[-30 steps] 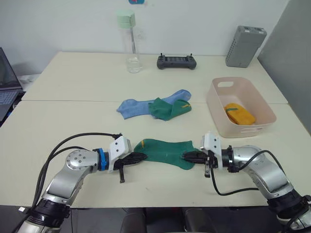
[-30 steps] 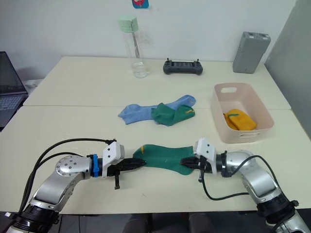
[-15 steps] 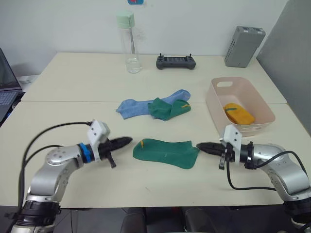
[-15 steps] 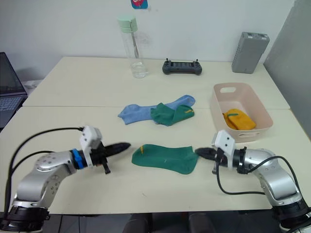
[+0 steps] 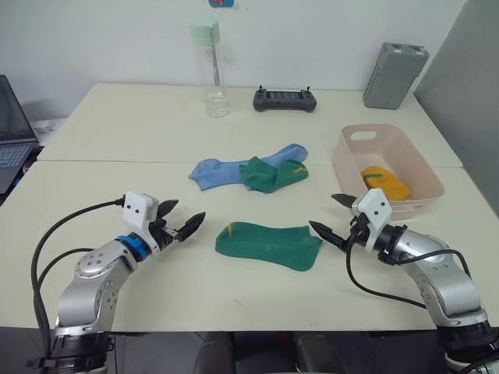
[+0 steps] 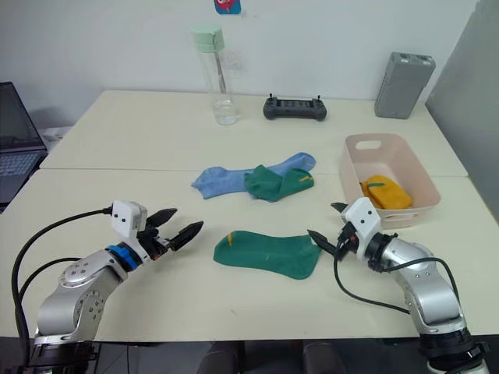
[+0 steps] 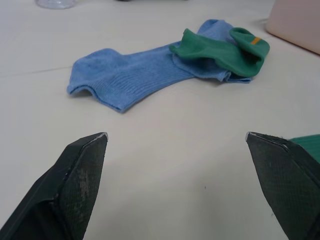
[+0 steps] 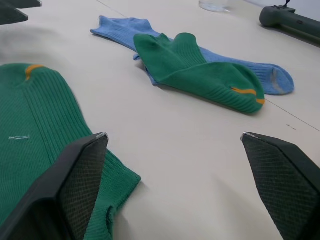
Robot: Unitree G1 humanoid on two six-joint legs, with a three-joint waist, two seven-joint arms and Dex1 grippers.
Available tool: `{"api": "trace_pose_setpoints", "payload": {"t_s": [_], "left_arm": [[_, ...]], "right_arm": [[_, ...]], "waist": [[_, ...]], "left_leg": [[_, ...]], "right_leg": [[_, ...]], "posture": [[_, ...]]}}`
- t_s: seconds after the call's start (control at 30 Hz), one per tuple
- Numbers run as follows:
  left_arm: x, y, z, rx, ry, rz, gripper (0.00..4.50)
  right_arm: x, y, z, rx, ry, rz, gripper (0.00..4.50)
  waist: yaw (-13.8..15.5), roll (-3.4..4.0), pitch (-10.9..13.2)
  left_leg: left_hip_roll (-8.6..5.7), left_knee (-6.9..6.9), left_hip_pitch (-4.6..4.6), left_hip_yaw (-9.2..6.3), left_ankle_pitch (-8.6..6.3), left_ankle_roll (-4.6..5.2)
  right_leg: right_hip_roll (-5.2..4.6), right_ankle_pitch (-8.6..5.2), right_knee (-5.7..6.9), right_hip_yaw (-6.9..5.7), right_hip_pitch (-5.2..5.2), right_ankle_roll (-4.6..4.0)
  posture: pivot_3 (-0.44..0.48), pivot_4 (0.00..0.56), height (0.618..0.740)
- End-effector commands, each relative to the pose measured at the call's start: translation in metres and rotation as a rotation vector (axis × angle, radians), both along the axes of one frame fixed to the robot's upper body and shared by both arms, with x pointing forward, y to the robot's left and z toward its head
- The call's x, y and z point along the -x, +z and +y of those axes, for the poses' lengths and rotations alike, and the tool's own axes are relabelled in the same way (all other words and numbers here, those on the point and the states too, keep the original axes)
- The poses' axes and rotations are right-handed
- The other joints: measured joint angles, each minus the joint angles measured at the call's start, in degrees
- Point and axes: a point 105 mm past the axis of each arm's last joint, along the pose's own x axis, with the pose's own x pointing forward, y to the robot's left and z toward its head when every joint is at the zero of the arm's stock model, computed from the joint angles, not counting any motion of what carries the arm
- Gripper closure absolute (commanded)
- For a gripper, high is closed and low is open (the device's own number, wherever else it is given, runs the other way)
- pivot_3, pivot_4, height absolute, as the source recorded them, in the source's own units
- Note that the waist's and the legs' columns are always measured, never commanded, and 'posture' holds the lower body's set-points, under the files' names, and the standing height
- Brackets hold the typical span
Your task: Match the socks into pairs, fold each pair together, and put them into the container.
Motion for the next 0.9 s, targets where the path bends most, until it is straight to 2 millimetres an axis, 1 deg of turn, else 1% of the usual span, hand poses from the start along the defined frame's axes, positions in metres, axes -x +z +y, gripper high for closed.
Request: {"api": "trace_pose_setpoints", "payload": {"t_s": [0.03,0.13,0.23,0.3,0.37,0.47,0.57,0.67,0.7,0.9], "left_arm": [[-0.013,0.017,-0.027,0.001,-0.091,-0.046,0.03],[-0.031,0.024,-0.049,0.018,-0.127,-0.057,0.03],[-0.048,0.024,-0.062,0.015,-0.134,-0.059,0.03],[-0.057,0.017,-0.067,-0.007,-0.130,-0.034,0.03],[-0.064,0.011,-0.070,-0.022,-0.125,-0.027,0.03],[-0.070,0.011,-0.075,0.005,-0.135,-0.035,0.03],[-0.076,0.014,-0.085,0.080,-0.148,-0.008,0.64],[-0.083,0.016,-0.092,0.121,-0.152,0.008,1.55],[-0.084,0.015,-0.093,0.124,-0.151,0.015,1.87],[-0.089,0.010,-0.095,0.106,-0.158,0.034,3.80]], "right_arm": [[0.003,0.021,0.017,-0.038,0.085,-0.060,0.00],[-0.003,0.028,0.026,-0.037,0.095,-0.086,0.00],[-0.008,0.033,0.031,-0.037,0.090,-0.101,0.00],[-0.009,0.035,0.032,-0.034,0.086,-0.106,0.00],[-0.008,0.037,0.033,-0.034,0.087,-0.110,0.00],[-0.006,0.039,0.034,-0.032,0.088,-0.113,0.00],[-0.005,0.040,0.034,-0.029,0.085,-0.114,0.00],[-0.005,0.042,0.033,-0.029,0.081,-0.118,0.00],[-0.005,0.042,0.033,-0.030,0.080,-0.120,0.00],[-0.006,0.044,0.032,-0.034,0.072,-0.127,0.00]], "waist": [[0.05,0.00,0.00],[0.04,0.00,0.00],[0.01,0.00,0.00],[-0.08,0.00,0.00],[-0.16,0.00,0.00],[-0.19,0.00,0.00],[-0.13,0.00,0.00],[0.18,0.00,0.00],[0.12,0.00,0.00],[-0.34,0.00,0.00]], "left_leg": [[0.00,0.00,0.00,0.00,0.00,0.00],[-0.01,0.00,0.00,0.00,0.01,0.01],[-0.03,0.01,-0.01,0.00,0.01,0.01],[-0.03,-0.01,-0.01,-0.01,0.01,0.01],[-0.02,-0.05,-0.01,-0.02,0.00,0.01],[-0.02,-0.09,-0.04,-0.04,0.00,0.02],[-0.04,-0.07,-0.06,-0.06,0.00,0.02],[-0.05,-0.01,-0.06,-0.08,0.01,0.01],[-0.05,0.01,-0.06,-0.08,0.01,0.01],[-0.04,-0.01,-0.05,-0.08,0.01,0.02]], "right_leg": [[0.00,0.00,0.00,-0.01,0.00,0.01],[0.01,0.02,0.00,-0.01,0.02,0.03],[0.01,0.03,-0.02,-0.01,0.03,0.04],[0.02,0.03,-0.02,-0.02,0.02,0.02],[0.02,0.16,-0.01,-0.03,0.01,-0.22],[0.02,0.16,-0.01,-0.05,-0.01,-0.24],[0.02,0.15,-0.01,-0.07,-0.01,-0.23],[0.02,0.09,-0.01,-0.09,0.03,-0.10],[0.02,0.03,-0.01,-0.08,0.03,0.03],[0.03,0.04,-0.01,-0.06,0.02,0.04]], "posture": [[0.000,0.150,0.740],[0.000,0.150,0.740],[0.000,0.150,0.740],[0.000,0.150,0.740],[0.000,0.150,0.740],[0.000,0.150,0.740],[0.000,0.150,0.740],[0.000,0.150,0.740],[0.000,0.150,0.740],[0.000,0.150,0.740]]}}
